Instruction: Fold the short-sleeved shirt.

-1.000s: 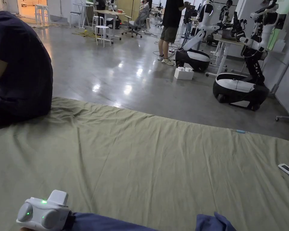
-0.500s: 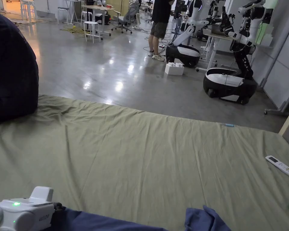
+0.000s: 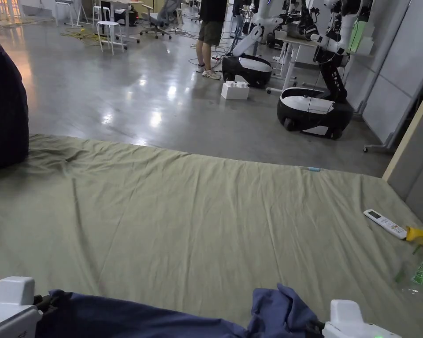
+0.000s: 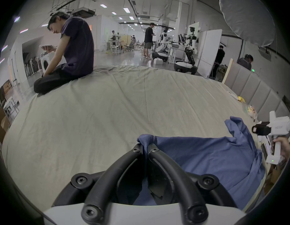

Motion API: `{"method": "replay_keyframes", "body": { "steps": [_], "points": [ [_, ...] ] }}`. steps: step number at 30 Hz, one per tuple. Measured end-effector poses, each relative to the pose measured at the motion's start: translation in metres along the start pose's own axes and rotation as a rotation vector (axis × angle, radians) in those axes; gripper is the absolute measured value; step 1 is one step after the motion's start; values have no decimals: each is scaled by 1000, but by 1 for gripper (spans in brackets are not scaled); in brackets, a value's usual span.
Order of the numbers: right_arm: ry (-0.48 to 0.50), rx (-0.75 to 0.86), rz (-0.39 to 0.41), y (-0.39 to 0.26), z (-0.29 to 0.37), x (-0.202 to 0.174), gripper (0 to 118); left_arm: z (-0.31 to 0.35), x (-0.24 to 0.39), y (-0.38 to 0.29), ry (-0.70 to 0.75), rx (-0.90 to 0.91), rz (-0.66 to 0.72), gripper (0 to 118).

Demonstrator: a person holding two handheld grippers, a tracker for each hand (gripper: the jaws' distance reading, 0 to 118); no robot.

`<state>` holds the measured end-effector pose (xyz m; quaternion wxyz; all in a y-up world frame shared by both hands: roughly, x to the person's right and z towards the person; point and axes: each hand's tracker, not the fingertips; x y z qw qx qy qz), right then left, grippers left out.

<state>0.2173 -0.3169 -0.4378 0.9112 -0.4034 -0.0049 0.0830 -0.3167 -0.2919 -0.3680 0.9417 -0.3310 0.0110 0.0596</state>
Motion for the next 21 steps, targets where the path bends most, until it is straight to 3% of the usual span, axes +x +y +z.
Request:
{"method": "replay_keyframes", "body": {
  "steps": [5, 8, 11, 13, 14, 21],
  "points": [
    [-15, -122, 21, 0, -51, 7, 69, 5, 0, -3, 0, 3, 46, 5],
    [36, -168, -6, -1, -67, 9, 66, 8, 2, -4, 2, 5, 56, 5],
    [81, -172, -10, -4, -73, 9, 46, 9, 3, -5, 6, 4, 56, 5],
    [71, -163, -22, -2, -70, 8, 8, 10, 3, -6, 4, 3, 61, 5],
    [81, -160, -30, 0, -70, 9, 1, 10, 3, -6, 8, 4, 61, 5],
    [86, -85, -50, 3, -38, 8, 1, 18, 2, -5, -1, 9, 67, 5]
  ]
}}
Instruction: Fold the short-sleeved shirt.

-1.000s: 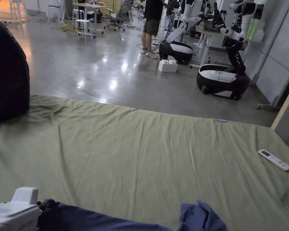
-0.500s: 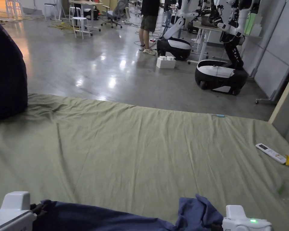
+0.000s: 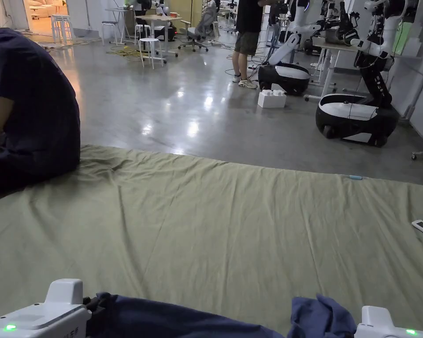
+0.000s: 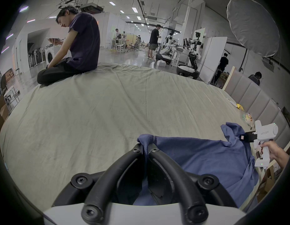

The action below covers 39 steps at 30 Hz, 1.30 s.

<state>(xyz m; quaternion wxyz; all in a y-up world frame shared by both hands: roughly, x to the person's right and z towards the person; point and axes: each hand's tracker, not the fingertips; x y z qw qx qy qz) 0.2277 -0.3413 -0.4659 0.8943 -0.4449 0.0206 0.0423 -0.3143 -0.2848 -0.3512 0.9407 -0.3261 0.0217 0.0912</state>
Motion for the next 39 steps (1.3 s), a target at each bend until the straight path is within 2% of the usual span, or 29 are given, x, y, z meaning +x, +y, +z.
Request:
{"method": "replay_keyframes", "body": {
  "steps": [10, 17, 22, 30, 39],
  "points": [
    [48, 151, 3, -10, 99, 9, 1, 37, -23, 1, -18, 35, 12, 5],
    [57, 208, 7, -42, 161, 23, 1, 82, -44, -12, -39, 72, 23, 5],
    [76, 219, 37, -75, 199, 24, 1, 117, -44, -35, -59, 76, 18, 5],
    [87, 125, 63, -136, 215, 24, 1, 141, -57, -85, -58, 11, 50, 5],
    [56, -53, 67, -197, 183, 26, 1, 136, -66, -141, -31, -157, 56, 5]
  ]
}}
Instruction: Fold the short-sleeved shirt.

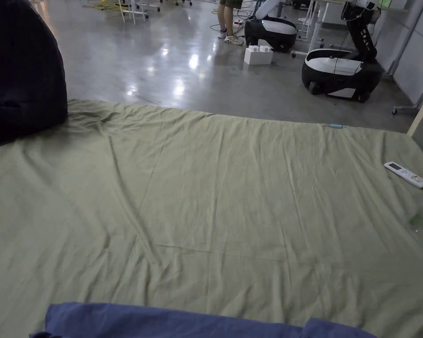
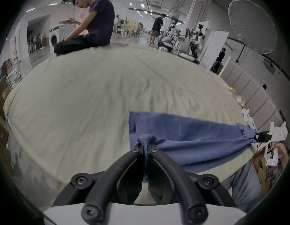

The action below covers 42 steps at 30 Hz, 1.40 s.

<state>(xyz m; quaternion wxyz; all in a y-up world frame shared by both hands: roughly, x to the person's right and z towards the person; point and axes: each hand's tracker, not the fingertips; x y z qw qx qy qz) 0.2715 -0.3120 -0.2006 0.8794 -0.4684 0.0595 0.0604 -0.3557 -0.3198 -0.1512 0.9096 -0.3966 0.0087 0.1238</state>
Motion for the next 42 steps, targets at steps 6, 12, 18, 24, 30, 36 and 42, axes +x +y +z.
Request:
{"method": "replay_keyframes", "body": {
  "steps": [6, 12, 18, 24, 30, 36, 42],
  "points": [
    [-23, -53, 16, -16, -25, -6, 1, -18, -6, -10, 26, -70, 9, 5],
    [-44, -48, 29, -18, -32, -13, 7, -42, -17, -15, 30, -84, 41, 7],
    [-151, 20, 102, 2, 1, -26, 64, -30, 1, 3, 130, -20, -74, 40],
    [-172, 317, 14, 51, 35, -56, 72, -16, 49, 46, 120, 176, -108, 48],
    [-170, 599, -22, 93, 48, -106, 62, -5, 108, 87, 32, 369, -95, 41],
    [-210, 849, -18, 125, 64, -140, 9, 18, 155, 104, 92, 593, -159, 14],
    [-201, 913, -8, 138, 70, -154, 3, 38, 165, 104, 130, 742, -181, 6]
  ]
}}
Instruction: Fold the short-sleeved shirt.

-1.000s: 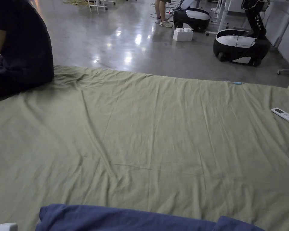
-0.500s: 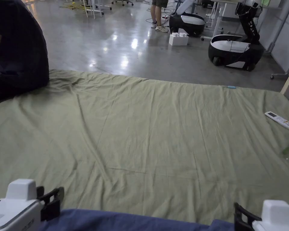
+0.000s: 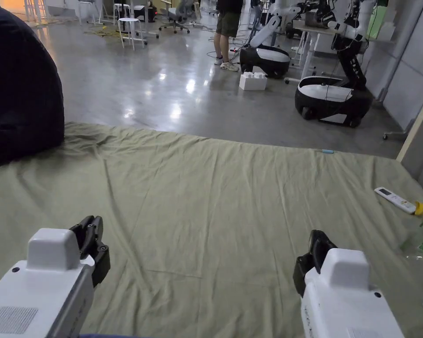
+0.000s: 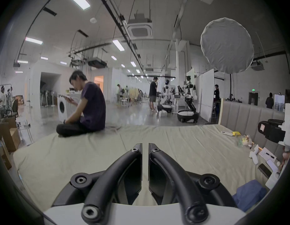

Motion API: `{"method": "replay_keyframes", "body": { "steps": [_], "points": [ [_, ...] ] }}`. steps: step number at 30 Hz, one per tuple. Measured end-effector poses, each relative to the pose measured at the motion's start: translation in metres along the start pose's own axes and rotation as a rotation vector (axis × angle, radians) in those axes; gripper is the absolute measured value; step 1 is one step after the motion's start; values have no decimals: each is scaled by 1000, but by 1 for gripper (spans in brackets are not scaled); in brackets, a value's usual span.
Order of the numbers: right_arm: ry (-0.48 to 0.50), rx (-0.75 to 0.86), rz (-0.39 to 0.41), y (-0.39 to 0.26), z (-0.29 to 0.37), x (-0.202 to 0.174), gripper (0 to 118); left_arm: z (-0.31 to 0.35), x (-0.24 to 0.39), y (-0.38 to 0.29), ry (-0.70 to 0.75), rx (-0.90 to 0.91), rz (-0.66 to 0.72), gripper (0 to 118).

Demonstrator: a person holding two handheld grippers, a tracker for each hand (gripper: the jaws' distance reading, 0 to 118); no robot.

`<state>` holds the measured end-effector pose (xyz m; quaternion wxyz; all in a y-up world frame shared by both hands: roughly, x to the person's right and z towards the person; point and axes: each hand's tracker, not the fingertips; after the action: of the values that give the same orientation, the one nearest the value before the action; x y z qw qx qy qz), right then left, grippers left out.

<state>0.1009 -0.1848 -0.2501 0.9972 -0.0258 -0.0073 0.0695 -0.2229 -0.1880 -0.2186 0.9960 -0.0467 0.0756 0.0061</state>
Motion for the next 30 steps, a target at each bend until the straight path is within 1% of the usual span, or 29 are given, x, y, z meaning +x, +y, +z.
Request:
{"method": "replay_keyframes", "body": {
  "steps": [1, 2, 4, 6, 9, 12, 15, 19, 23, 25, 28, 29, 30],
  "points": [
    [3, 30, 0, 4, 0, -1, 3, 3, 1, 1, 6, 13, -21, 5],
    [6, 36, -26, 5, 0, -2, 3, 1, -1, 2, 10, 13, -28, 5],
    [-7, 69, -20, 11, 1, -4, 3, 4, -3, 4, 26, 35, -21, 5],
    [-11, 71, -39, 9, 0, -4, 3, 1, -3, 7, 26, 35, -26, 5],
    [-12, 63, -39, 10, -2, -5, 3, -1, -5, 6, 31, 35, -37, 4],
    [-1, 47, -49, 9, -4, -4, 3, -6, -10, 1, 18, 8, -20, 4],
    [0, 35, -29, 6, -5, -4, 3, -9, -18, -8, 11, -45, -37, 4],
    [4, 14, -17, 0, -8, -1, 3, -10, -45, -25, 1, -126, -37, 4],
    [20, -14, -5, -6, -12, 1, 3, -12, -91, -45, -49, -277, 60, 4],
    [29, -30, 12, -9, -14, 2, 3, -17, -116, -59, -114, -408, 150, 4],
    [37, -60, 26, -14, -18, 3, 3, -28, -156, -85, -161, -578, 262, 4],
    [41, -68, 25, -16, -18, 3, 3, -30, -164, -93, -173, -621, 290, 4],
    [44, -78, 22, -18, -19, 4, 3, -32, -173, -104, -200, -661, 304, 7]
  ]
}}
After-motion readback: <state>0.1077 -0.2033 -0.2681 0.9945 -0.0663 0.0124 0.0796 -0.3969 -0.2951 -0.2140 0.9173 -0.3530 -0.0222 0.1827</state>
